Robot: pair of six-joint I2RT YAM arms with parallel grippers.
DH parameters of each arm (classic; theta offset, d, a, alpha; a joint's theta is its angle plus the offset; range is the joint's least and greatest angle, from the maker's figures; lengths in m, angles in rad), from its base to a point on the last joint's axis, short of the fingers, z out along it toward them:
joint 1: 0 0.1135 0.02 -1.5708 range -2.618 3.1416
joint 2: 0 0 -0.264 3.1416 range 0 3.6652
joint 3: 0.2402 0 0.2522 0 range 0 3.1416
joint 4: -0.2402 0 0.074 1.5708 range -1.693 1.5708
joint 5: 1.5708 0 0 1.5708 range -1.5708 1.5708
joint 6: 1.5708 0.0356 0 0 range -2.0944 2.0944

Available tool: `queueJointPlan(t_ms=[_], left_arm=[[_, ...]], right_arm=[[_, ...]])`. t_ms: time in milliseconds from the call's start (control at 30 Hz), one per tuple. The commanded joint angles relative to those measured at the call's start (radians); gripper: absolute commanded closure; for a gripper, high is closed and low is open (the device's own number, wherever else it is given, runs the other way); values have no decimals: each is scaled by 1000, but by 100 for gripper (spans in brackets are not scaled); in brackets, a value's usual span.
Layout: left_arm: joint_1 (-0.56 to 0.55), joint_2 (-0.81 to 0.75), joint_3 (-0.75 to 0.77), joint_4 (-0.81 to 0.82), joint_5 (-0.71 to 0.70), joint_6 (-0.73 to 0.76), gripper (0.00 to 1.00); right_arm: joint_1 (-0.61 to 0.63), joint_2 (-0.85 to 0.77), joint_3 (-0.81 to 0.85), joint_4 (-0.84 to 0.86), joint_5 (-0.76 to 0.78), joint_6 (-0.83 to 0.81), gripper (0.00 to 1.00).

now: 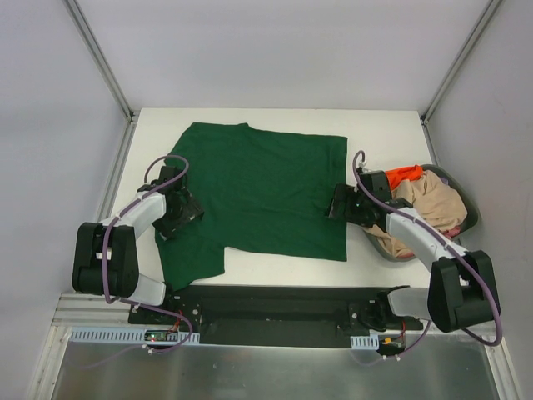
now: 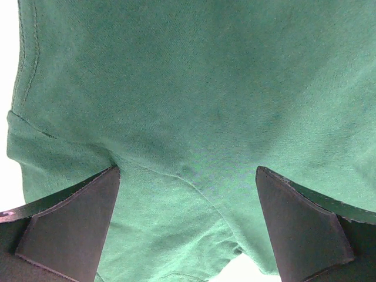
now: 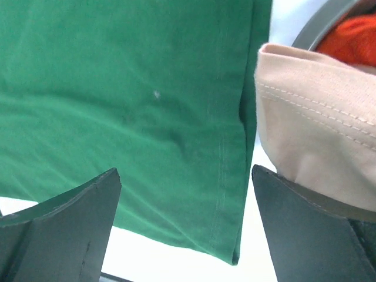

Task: Fold and stack the t-shirts
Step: Flatten out the tshirt

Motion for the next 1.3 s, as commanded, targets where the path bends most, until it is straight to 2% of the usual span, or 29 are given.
queueJointPlan(t_ms=[0, 300, 467, 600, 800, 1067, 1267], left_arm=[[-9, -16, 22, -18, -13, 10, 1], [-7, -100, 5, -24, 10, -10, 1], [-7, -172, -24, -44, -12, -39, 1], [-7, -174, -30, -50, -15, -44, 1], [-7, -76, -6, -35, -26, -27, 1], [-1, 118, 92, -7, -41, -14, 1], [13, 263, 236, -9, -52, 5, 1]], right_arm=[[39, -97, -54, -16, -89, -103, 4], [203, -211, -51, -88, -4, -173, 4], [309, -150, -56, -65, 11, -167, 4], [369, -29, -7, -58, 58, -150, 4], [357, 183, 82, -88, 187, -87, 4], [272, 352, 144, -53, 178, -70, 4], [233, 418, 220, -50, 152, -94, 4]])
